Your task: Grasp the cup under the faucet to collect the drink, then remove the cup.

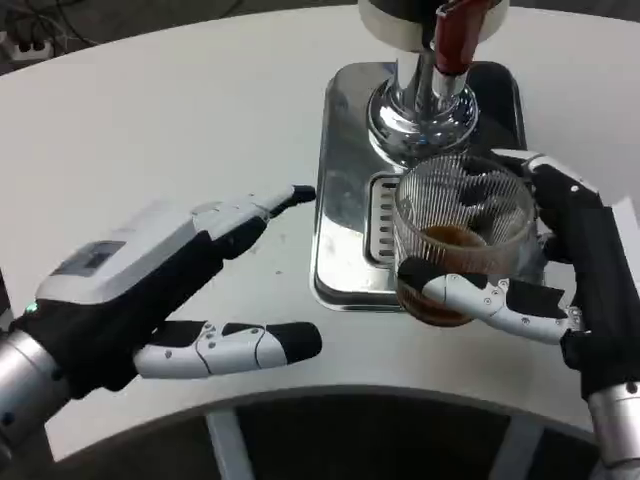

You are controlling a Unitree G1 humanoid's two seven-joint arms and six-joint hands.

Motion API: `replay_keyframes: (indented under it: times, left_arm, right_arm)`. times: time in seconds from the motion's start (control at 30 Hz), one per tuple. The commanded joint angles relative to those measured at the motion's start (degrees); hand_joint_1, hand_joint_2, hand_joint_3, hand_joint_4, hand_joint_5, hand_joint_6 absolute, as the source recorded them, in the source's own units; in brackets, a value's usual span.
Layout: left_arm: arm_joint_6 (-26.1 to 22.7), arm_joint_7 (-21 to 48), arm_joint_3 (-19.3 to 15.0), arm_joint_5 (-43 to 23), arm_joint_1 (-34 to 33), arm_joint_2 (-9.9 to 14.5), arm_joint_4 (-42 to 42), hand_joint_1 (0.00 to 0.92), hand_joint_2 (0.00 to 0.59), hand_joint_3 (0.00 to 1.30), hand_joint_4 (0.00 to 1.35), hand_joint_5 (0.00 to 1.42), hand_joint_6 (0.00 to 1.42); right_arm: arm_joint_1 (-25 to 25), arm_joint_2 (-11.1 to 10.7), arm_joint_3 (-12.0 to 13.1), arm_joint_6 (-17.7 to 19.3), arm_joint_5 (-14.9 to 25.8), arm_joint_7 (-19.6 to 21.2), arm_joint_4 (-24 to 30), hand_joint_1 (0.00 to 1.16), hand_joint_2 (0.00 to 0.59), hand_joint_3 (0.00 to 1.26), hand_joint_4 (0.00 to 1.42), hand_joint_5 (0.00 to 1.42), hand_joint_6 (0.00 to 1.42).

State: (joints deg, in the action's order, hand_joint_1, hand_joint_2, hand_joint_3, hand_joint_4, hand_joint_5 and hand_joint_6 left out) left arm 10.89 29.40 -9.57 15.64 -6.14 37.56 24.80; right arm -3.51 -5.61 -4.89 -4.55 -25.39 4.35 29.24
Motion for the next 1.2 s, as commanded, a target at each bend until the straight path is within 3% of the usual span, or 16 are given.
replay_keyframes:
  times: [0.03, 0.43, 1.2]
  left_arm:
    - [-1.8, 0.2, -0.9, 1.7, 3.3, 1.4, 3.0, 0.0, 0.077, 0.04, 0.0, 0.02, 0.05]
    - [-2.8, -0.6, -2.6, 4.3, 7.9, 1.1, 7.8, 0.0, 0.076, 0.02, 0.0, 0.0, 0.03]
    - [-3.0, -0.5, -3.8, 5.1, 11.4, 0.9, 10.8, 0.0, 0.075, 0.0, 0.0, 0.0, 0.01]
  right_arm:
    - [-0.2, -1.3, -0.5, 3.8, 1.8, -1.6, 1.8, 0.99, 0.123, 0.87, 1.0, 1.21, 1.3]
    - [-1.0, -4.3, 0.1, 6.0, 4.7, -4.9, 1.1, 0.99, 0.125, 0.87, 1.0, 1.21, 1.3]
    - [0.0, -5.7, -0.7, 6.3, 7.9, -8.4, 2.9, 0.99, 0.125, 0.88, 1.01, 1.22, 1.32]
